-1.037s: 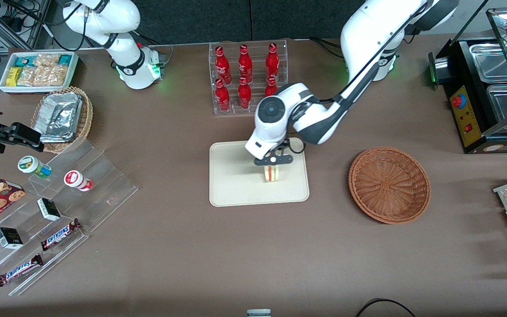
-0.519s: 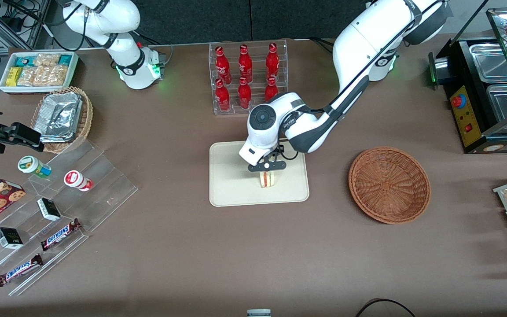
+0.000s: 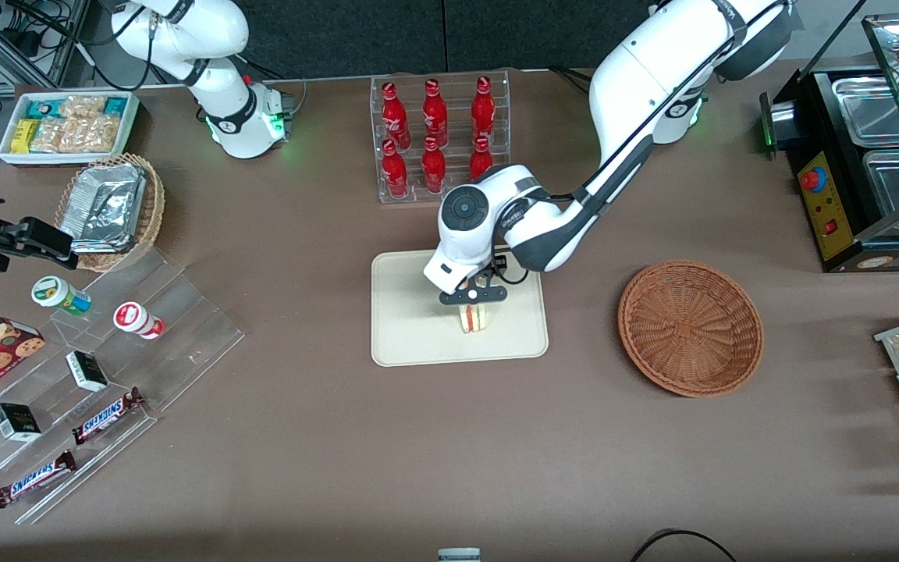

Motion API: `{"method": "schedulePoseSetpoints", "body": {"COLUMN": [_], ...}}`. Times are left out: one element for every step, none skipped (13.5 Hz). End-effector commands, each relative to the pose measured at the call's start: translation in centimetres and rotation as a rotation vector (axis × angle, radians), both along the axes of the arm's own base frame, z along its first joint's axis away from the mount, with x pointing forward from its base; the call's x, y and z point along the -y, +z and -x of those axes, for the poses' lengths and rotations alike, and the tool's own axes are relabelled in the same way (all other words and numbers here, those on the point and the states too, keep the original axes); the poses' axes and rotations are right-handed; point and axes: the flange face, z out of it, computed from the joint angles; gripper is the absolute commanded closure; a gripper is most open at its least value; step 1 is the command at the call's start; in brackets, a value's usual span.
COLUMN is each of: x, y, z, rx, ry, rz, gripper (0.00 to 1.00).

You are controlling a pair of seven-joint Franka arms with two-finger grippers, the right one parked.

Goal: Place sandwich from basket to tray
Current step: 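Lower the sandwich onto the tray and open the left gripper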

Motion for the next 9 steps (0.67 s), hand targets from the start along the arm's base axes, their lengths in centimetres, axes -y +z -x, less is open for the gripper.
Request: {"method": "schedulePoseSetpoints", "body": {"x": [0.5,-0.2,-0.4,-0.6,-0.8,-1.0,-2.1,-4.3,-5.5], "y": [1.1,1.6,2.9,4.0,4.9,5.6,5.8,6.6,7.6], "z": [-0.8,-1.4,-1.8,-2.2,-2.6,-3.1,-4.1,-5.7,-6.4], "rx": [0.032,0.032,0.033,0.036,0.037,0.034,0.039,0.049,0.048], "ry": [0.013,0.027,0.028,0.037,0.041,0.052,0.075,0.12,0.118], "rz": [0.001,-0.006,-0.015,-0.029,-0.04,-0.038,-0.05,-0.064,-0.067], "gripper": [0.0,0.0,0.0,0.0,0.0,0.0,0.0,0.0,0.0]}}
